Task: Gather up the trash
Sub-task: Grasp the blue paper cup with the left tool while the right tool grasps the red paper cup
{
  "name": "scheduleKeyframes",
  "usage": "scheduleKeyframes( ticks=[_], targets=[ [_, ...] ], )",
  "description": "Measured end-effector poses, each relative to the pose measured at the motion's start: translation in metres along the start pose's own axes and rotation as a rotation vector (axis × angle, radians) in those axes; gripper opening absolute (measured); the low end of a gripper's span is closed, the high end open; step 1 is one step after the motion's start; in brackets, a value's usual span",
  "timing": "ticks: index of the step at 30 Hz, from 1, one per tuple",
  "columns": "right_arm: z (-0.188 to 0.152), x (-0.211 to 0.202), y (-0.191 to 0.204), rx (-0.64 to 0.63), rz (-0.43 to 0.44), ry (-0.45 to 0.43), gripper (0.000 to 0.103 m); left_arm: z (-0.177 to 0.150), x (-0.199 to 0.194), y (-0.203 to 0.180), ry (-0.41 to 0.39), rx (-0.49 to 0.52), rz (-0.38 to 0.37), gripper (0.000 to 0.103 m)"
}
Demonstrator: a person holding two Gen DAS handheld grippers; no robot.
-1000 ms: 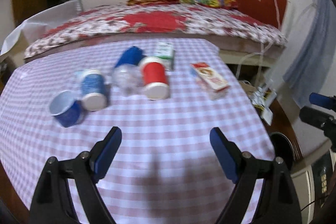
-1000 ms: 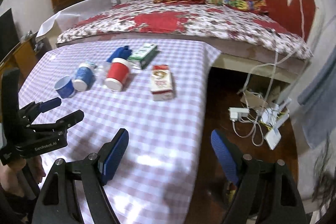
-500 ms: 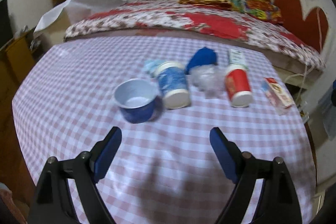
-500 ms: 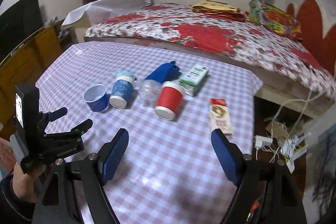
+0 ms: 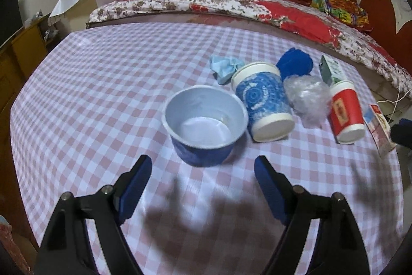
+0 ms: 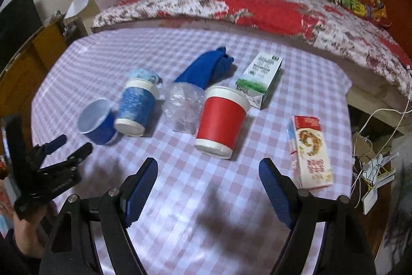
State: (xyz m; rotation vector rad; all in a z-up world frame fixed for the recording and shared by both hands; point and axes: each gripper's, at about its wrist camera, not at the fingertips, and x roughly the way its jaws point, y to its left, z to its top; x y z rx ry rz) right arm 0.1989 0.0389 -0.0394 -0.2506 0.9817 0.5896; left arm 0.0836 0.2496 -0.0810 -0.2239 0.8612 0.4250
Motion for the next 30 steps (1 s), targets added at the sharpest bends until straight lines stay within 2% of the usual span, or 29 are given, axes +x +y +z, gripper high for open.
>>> scheduleKeyframes(
  ticks=[8, 15, 19, 20, 21, 30],
  targets=[
    [0.015, 0.057, -0.012, 0.028, -0.009, 0.059, 0.082, 0.006, 0.030, 0.006, 0.046, -0.030, -0.011, 0.083],
    [0.020, 0.079, -0.016, 0.036, 0.003, 0.073, 0.082, 0.015, 0.045, 0.004, 0.050, -0.029, -0.014, 0.083],
    [0.022, 0.086, -0.017, 0.034, 0.018, 0.075, 0.082, 0.016, 0.049, 0.003, 0.046, -0.027, -0.017, 0.075],
    [0.022, 0.087, -0.016, 0.030, 0.025, 0.076, 0.076, 0.016, 0.048, 0.004, 0.041, -0.027, -0.019, 0.075],
    [0.022, 0.088, -0.016, 0.028, 0.037, 0.081, 0.063, 0.017, 0.048, 0.004, 0.035, -0.028, -0.026, 0.075],
    [0.008, 0.045, -0.015, 0.003, 0.052, 0.005, 0.060, 0.011, 0.007, -0.017, -0.018, 0.027, -0.054, 0.075]
  ],
)
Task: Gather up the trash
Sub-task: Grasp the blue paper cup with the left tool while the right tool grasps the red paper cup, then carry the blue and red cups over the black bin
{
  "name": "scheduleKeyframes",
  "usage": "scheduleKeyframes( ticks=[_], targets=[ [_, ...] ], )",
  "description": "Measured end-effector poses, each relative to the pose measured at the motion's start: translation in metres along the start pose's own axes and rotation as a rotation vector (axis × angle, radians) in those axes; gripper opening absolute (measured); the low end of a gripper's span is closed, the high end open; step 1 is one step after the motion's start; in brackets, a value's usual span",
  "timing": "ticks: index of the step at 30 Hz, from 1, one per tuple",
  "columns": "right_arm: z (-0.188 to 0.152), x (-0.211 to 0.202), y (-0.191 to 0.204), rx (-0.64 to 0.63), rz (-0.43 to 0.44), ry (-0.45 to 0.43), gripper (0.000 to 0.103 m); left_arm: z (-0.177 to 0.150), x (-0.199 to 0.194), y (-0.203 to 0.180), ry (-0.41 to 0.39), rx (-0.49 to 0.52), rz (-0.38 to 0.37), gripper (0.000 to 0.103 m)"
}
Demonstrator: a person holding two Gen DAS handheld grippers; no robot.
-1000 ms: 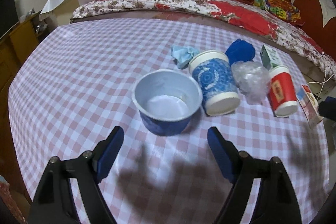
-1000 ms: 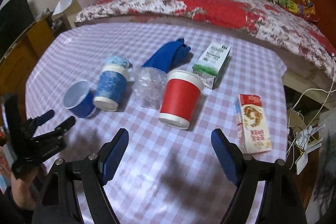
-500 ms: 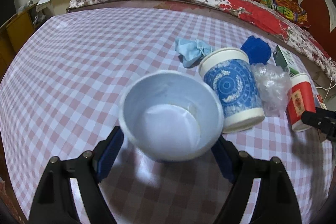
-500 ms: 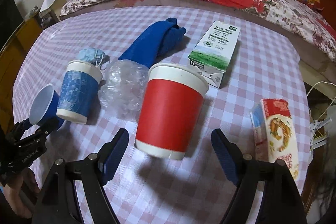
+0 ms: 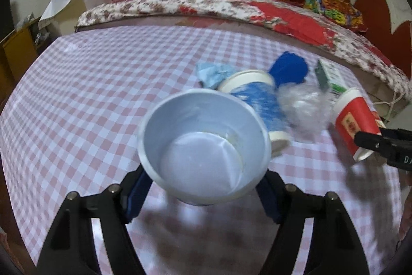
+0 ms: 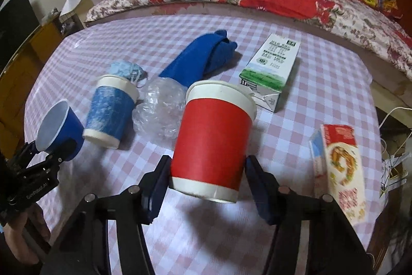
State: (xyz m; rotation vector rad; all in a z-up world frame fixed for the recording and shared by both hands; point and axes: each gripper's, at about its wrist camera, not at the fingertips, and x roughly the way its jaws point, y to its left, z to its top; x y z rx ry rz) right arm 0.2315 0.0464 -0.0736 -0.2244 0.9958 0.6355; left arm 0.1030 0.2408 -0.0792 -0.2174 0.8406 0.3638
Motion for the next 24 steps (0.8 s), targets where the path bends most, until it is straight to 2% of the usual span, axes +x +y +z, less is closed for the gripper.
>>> scheduleKeyframes(
  ticks=[9, 24],
  targets=[
    [-0.039, -0.060, -0.017, -0.003, -0.011, -0.073, 0.056, -0.011, -0.027, -0.046, -0.007, 0.065, -0.077, 0.074],
    [-0.122, -0.166, -0.097, 0.100, -0.111, -0.163, 0.056, -0.041, -0.078, -0.158, -0.011, 0.236, -0.248, 0.074]
  ],
)
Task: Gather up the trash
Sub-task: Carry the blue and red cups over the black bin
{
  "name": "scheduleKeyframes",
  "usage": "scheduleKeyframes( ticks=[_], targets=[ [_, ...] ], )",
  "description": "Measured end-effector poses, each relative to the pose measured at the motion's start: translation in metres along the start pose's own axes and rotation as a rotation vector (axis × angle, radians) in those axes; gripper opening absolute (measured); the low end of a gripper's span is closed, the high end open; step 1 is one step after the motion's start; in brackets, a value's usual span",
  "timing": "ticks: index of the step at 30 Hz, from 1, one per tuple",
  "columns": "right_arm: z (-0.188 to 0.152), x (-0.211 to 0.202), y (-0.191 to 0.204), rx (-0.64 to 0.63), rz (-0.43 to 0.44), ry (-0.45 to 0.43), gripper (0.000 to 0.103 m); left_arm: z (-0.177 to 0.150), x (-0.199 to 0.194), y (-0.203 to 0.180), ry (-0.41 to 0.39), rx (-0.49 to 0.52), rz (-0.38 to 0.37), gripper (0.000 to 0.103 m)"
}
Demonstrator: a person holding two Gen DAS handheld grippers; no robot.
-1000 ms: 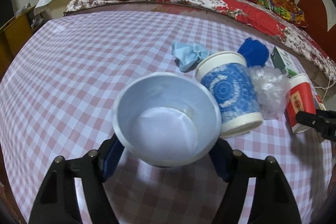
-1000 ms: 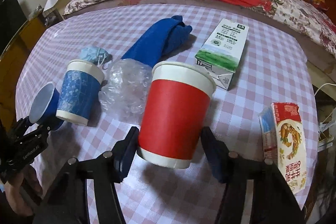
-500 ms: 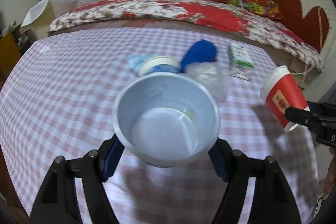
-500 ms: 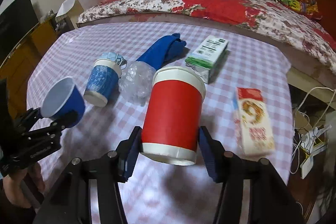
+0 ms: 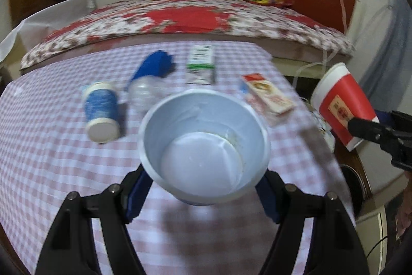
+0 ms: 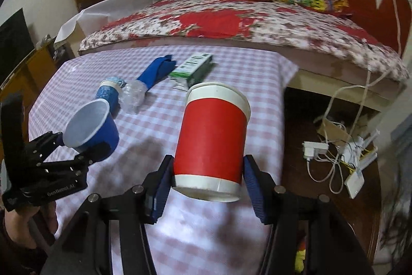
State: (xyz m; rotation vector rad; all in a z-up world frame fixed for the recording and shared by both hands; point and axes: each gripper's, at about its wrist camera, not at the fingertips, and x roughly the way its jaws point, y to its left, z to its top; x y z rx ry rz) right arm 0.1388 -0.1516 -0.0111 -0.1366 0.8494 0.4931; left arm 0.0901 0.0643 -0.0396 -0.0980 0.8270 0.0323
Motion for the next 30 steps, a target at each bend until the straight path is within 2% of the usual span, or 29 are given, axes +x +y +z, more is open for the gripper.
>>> scheduleKeyframes(
  ticks=[20, 30],
  targets=[
    [-0.090, -0.092, -0.133, 0.215, -0.172, -0.051, 0.056, -0.003, -0.002, -0.148, 0.029, 0.220, -0.163, 0.074],
    [-0.149, -0.112, -0.192, 0.306, -0.258, -0.011, 0.056, -0.017, 0.008, -0.223, 0.071, 0.349, -0.245, 0.074]
  ],
)
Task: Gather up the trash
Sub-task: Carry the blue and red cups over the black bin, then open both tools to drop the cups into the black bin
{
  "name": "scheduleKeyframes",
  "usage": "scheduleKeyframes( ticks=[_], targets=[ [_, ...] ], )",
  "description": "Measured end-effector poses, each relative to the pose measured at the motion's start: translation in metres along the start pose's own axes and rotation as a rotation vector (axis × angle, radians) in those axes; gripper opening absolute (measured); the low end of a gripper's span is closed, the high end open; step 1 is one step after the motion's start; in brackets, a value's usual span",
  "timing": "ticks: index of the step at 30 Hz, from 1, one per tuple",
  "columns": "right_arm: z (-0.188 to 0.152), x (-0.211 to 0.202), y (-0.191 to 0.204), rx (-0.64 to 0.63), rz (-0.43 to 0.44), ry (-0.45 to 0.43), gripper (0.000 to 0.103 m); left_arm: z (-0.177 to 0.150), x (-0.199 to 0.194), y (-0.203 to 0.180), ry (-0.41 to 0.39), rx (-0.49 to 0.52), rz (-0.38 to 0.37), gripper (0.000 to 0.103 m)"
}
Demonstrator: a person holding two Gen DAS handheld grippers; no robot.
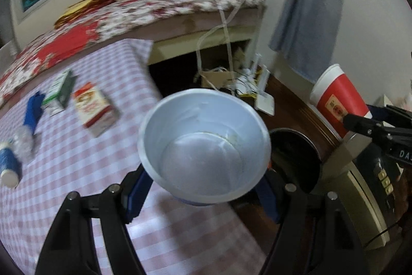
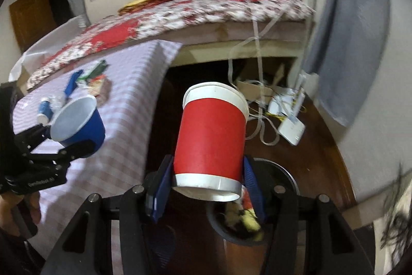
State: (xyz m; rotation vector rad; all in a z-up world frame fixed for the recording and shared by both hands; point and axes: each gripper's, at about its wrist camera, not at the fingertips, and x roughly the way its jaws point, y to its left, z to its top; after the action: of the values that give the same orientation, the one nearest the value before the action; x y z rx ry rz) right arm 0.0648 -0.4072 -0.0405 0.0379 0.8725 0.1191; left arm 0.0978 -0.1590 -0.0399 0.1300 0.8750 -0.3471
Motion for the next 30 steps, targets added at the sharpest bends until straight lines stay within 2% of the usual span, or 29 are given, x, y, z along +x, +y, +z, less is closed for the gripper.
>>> scheduleKeyframes(
  ticks=[5, 10, 18, 27, 30],
  targets=[
    [-0.022, 0.006, -0.033, 0.059, -0.029, 0.032, 0.056, 0.002, 0.021, -0.032, 0.041, 0.055, -0.078, 0.074],
    [-0.043, 0.012, -0.059, 0.091, -0.058, 0.070, 0.056, 0.006, 0.037, -0.064, 0.074, 0.101, -0.124, 0.074],
    [-0.065, 0.033, -0.086, 0.108, -0.069, 0.128, 0.056, 0.003, 0.085, -0.108, 0.197, 0.153, -0.197, 0.074],
    [-0.092, 0.076, -0.099, 0.072, -0.048, 0.211, 0.056, -0.004, 0.133, -0.128, 0.333, 0.135, -0.205, 0.074],
    [-0.101, 0.101, -0.105, 0.052, -0.031, 0.266, 0.056, -0.012, 0.158, -0.140, 0.429, 0.166, -0.203, 0.074]
  ],
)
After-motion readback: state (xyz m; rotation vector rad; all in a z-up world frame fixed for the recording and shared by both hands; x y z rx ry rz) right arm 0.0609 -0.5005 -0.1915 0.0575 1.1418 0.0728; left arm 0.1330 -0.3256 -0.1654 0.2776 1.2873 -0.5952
